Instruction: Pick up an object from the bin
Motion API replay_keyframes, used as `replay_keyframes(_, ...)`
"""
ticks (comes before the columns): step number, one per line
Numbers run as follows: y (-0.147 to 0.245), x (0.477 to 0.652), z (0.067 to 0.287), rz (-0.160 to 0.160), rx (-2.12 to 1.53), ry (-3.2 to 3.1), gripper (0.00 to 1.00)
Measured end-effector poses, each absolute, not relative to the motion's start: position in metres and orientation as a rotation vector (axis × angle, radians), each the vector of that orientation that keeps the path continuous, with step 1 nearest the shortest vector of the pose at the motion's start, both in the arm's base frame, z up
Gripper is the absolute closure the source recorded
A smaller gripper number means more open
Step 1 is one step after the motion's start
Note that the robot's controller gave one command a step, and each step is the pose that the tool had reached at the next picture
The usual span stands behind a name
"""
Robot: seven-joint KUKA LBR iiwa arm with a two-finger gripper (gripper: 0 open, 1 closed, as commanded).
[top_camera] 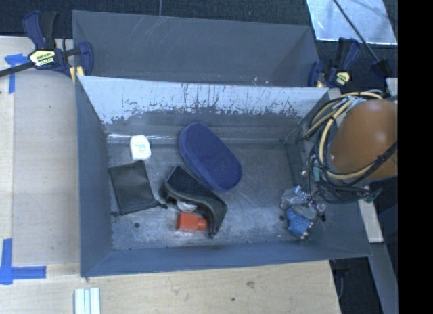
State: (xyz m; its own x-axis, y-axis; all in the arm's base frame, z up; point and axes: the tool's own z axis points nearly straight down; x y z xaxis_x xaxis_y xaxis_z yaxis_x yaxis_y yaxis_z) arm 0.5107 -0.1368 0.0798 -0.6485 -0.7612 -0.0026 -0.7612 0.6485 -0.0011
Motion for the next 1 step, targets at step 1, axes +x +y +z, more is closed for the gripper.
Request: replay_keyframes(1, -0.1410, 0.5031, 0.2421, -0.011, -1.323, 2.839, 1.00)
